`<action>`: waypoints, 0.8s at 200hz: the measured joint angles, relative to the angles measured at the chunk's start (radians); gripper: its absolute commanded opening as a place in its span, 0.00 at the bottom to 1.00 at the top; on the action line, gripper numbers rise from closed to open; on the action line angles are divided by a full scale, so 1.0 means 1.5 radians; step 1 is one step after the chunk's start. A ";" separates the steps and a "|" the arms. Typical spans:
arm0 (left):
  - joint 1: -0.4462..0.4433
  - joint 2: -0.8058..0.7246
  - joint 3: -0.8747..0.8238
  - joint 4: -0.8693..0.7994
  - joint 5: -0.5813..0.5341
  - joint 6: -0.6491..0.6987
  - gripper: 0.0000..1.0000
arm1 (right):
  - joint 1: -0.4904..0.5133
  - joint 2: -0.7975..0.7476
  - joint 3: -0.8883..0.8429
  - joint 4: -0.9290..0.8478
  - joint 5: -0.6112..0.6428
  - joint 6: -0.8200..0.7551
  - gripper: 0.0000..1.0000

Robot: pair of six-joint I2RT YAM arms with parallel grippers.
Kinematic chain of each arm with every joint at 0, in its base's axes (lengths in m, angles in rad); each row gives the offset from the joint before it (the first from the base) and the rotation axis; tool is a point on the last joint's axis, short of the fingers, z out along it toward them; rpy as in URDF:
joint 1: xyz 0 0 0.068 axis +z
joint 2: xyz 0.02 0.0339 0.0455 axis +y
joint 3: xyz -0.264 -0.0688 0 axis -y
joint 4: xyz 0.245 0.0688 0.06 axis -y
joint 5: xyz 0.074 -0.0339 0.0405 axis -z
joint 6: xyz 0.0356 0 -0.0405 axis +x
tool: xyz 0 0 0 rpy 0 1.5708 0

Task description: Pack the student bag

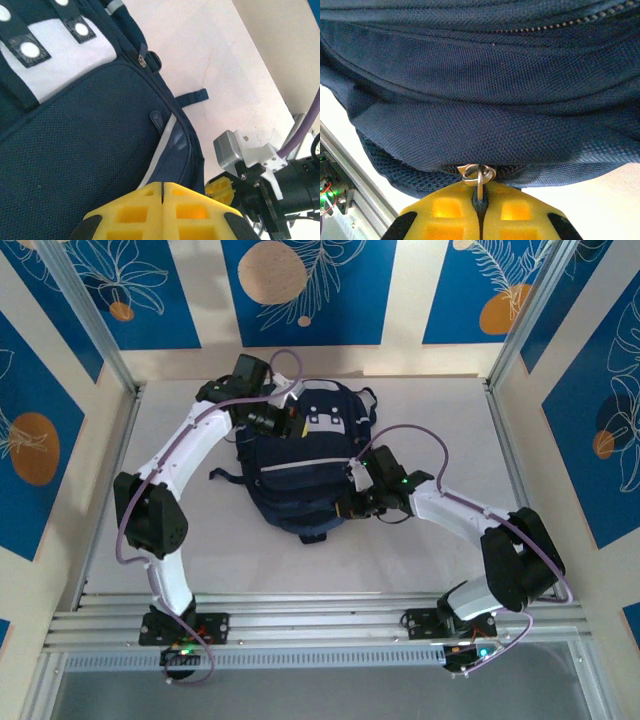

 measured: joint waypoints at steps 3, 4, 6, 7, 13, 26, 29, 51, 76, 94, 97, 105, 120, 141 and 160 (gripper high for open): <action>-0.001 -0.004 -0.009 0.008 -0.001 -0.010 0.24 | -0.001 -0.001 0.000 0.000 -0.002 0.000 0.00; -0.001 -0.007 -0.017 0.014 -0.001 -0.014 0.26 | -0.001 -0.001 0.001 0.000 -0.003 0.000 0.00; -0.001 -0.010 -0.023 0.016 -0.001 -0.016 0.28 | -0.001 -0.002 0.001 0.000 -0.004 0.000 0.00; -0.001 -0.014 -0.031 0.022 0.000 -0.023 0.29 | -0.001 -0.002 0.001 0.000 -0.006 0.001 0.00; -0.001 -0.031 -0.069 0.045 -0.002 -0.048 0.34 | -0.001 -0.003 0.004 -0.002 -0.011 0.001 0.00; -0.001 -0.088 -0.182 0.111 -0.004 -0.129 0.42 | -0.002 -0.002 0.008 -0.002 -0.021 0.008 0.00; -0.001 -0.109 -0.217 0.127 -0.005 -0.156 0.42 | -0.002 -0.002 0.009 -0.001 -0.023 0.012 0.00; -0.002 -0.238 -0.407 0.186 -0.043 -0.323 0.43 | 0.003 -0.002 0.010 0.005 -0.034 0.049 0.00; -0.016 -0.396 -0.555 0.209 -0.100 -0.503 0.51 | 0.023 -0.002 0.010 0.021 -0.035 0.095 0.00; -0.035 -0.476 -0.629 0.217 -0.125 -0.614 0.52 | 0.054 0.001 0.013 0.028 -0.025 0.120 0.00; -0.039 -0.485 -0.640 0.220 -0.128 -0.632 0.53 | 0.059 0.002 0.015 0.029 -0.022 0.124 0.00; -0.048 -0.502 -0.669 0.227 -0.136 -0.673 0.54 | 0.073 0.006 0.021 0.031 -0.016 0.134 0.00; -0.063 -0.514 -0.713 0.233 -0.151 -0.727 0.55 | 0.094 0.014 0.033 0.036 -0.008 0.144 0.00; -0.070 -0.510 -0.742 0.244 -0.168 -0.772 0.55 | 0.112 0.025 0.045 0.038 0.002 0.156 0.00; -0.072 -0.490 -0.744 0.262 -0.170 -0.793 0.55 | 0.117 0.027 0.049 0.037 0.007 0.161 0.00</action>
